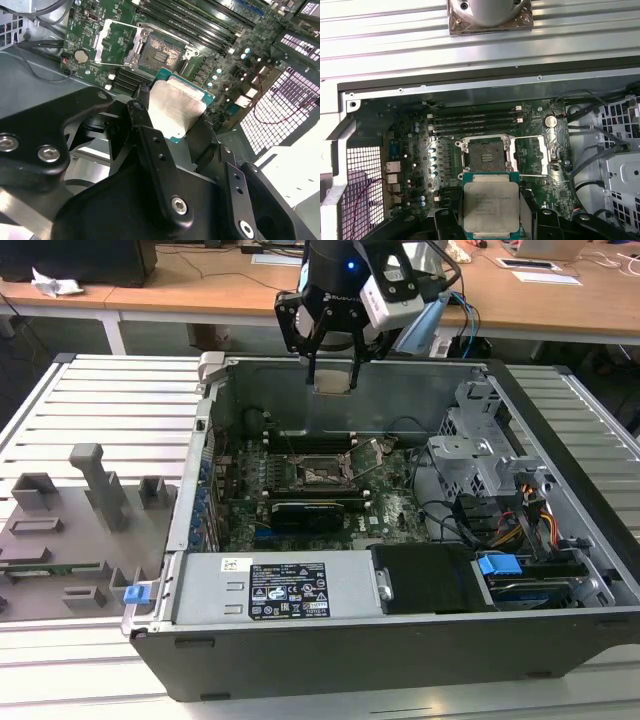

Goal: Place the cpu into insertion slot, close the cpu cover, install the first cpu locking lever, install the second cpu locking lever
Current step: 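Place the cpu into insertion slot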

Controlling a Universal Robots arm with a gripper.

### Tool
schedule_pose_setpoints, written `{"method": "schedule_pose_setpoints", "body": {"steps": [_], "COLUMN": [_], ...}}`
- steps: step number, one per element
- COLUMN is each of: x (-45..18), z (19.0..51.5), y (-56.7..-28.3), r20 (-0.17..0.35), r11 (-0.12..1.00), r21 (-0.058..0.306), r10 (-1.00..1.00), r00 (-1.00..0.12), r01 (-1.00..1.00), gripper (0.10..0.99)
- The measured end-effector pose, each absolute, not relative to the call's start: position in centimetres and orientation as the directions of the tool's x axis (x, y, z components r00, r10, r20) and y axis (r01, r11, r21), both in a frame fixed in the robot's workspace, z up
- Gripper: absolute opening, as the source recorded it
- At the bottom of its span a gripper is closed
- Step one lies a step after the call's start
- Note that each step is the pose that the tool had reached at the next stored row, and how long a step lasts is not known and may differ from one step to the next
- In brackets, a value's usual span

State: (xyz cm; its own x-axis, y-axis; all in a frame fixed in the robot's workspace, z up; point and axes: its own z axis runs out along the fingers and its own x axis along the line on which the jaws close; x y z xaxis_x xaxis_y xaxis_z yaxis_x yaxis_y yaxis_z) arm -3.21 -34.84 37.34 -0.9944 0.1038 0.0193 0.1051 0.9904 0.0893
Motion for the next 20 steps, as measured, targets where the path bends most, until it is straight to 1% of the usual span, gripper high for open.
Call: {"method": "schedule_pose_setpoints", "body": {"steps": [5, 20], "x": [-3.21, -3.21], "z": [37.34, 37.25], "y": [-34.84, -34.84], "r20": [0.019, 0.019], "r11": [0.987, 0.93], "r21": [0.089, 0.089], "r10": [0.133, 0.357], "r00": [-0.991, -0.934], "r01": [0.134, 0.357], "gripper": [0.537, 0.537]}}
